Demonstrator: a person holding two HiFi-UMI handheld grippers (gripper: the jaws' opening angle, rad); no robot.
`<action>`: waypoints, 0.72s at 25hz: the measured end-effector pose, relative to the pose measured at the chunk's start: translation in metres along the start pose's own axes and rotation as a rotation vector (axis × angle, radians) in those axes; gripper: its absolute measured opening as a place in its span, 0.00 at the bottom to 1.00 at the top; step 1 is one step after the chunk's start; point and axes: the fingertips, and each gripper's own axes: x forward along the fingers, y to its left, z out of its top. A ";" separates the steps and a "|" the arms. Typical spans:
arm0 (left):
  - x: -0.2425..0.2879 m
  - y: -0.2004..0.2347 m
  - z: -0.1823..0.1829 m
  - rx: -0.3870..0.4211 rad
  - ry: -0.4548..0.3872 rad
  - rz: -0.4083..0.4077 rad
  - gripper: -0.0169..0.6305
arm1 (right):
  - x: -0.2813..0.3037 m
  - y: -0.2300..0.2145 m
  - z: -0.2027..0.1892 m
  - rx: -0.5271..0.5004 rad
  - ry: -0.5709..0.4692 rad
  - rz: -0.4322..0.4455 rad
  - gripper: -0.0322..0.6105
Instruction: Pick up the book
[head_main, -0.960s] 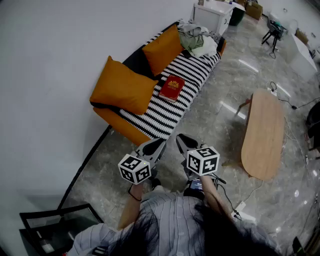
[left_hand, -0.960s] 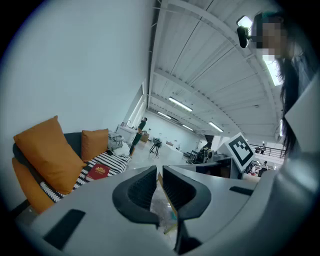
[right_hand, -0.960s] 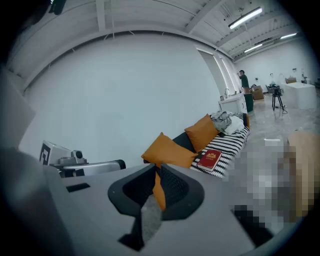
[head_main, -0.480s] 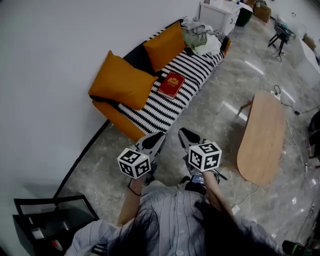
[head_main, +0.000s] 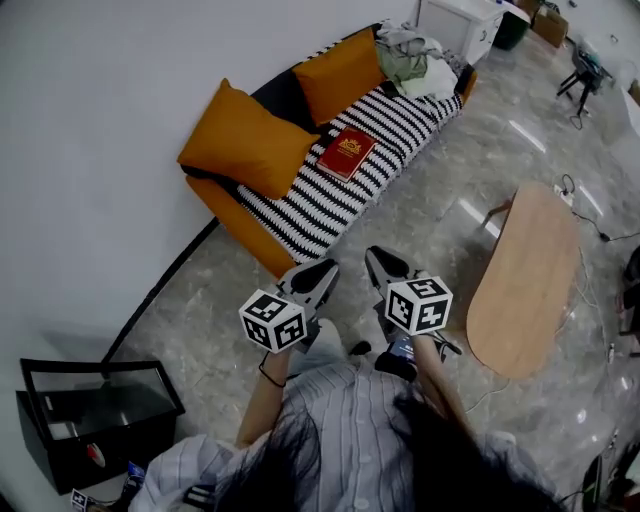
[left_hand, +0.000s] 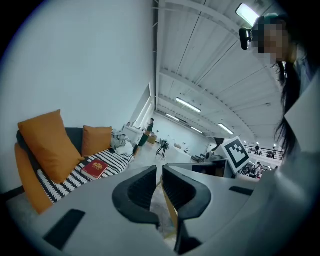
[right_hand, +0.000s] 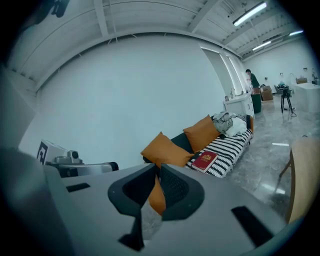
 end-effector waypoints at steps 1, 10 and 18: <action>0.001 -0.002 -0.002 0.001 0.006 0.003 0.07 | -0.001 -0.002 -0.001 0.011 0.003 0.007 0.12; 0.025 0.016 0.007 -0.045 0.010 0.018 0.07 | 0.016 -0.023 -0.007 0.048 0.043 0.030 0.12; 0.089 0.061 0.032 -0.071 0.025 -0.052 0.07 | 0.052 -0.074 0.026 0.135 0.002 -0.020 0.12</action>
